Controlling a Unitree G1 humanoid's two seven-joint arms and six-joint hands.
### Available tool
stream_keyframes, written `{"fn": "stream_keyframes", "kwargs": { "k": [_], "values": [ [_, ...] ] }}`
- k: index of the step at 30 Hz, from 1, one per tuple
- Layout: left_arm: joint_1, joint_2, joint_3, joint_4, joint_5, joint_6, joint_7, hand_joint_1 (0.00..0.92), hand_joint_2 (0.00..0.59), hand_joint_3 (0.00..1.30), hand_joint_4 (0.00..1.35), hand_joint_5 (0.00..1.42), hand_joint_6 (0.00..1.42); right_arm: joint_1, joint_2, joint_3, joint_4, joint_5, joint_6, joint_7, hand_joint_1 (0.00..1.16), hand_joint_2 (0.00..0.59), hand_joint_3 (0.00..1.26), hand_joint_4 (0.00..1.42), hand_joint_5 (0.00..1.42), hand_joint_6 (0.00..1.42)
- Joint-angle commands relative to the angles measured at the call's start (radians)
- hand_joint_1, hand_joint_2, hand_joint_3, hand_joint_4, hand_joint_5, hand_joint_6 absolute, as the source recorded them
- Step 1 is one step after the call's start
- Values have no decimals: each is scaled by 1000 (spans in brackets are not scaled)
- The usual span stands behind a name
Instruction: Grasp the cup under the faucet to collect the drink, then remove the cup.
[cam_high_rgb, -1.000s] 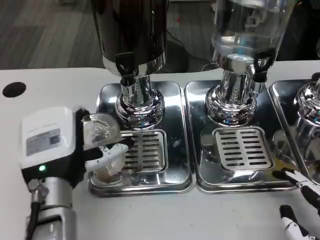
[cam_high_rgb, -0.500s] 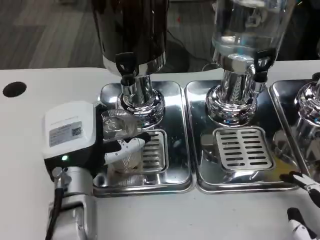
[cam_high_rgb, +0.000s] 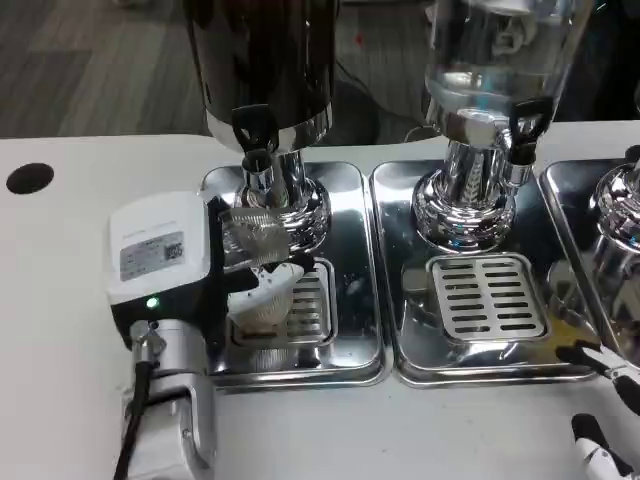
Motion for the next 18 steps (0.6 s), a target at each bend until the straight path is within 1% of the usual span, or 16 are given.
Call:
{"fn": "stream_keyframes", "kwargs": {
  "k": [1, 10, 15, 18],
  "values": [
    [-39, -15, -7, 33, -23, 0, 48, 308, 117, 520, 633, 835, 916, -5, -13, -15, 14, 21, -16, 10, 561, 475, 222, 109, 83, 25],
    [-68, -26, -28, 87, -60, -5, 80, 293, 116, 512, 621, 834, 916, -16, -18, -19, 21, 26, -15, 19, 561, 475, 222, 109, 83, 25],
    [-71, -18, -36, 93, -80, -2, 75, 203, 74, 474, 569, 805, 914, -24, -16, -18, 23, 28, -13, 23, 561, 475, 222, 109, 83, 25],
    [-66, -12, -35, 88, -88, -1, 72, 164, 67, 457, 542, 788, 888, -26, -15, -17, 22, 25, -13, 24, 560, 475, 222, 109, 84, 25]
  ]
}}
